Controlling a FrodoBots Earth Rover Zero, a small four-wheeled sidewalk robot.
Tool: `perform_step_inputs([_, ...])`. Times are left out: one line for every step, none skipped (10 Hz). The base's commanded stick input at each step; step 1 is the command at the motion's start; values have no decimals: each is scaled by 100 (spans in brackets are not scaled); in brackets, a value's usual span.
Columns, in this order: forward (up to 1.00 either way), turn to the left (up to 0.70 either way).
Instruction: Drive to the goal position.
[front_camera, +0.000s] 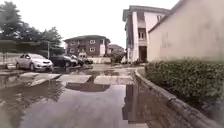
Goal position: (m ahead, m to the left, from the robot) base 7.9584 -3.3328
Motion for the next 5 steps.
perform_step_inputs([50,0])
perform_step_inputs([50,0])
perform_step_inputs([50,0])
perform_step_inputs([50,0])
perform_step_inputs([50,0])
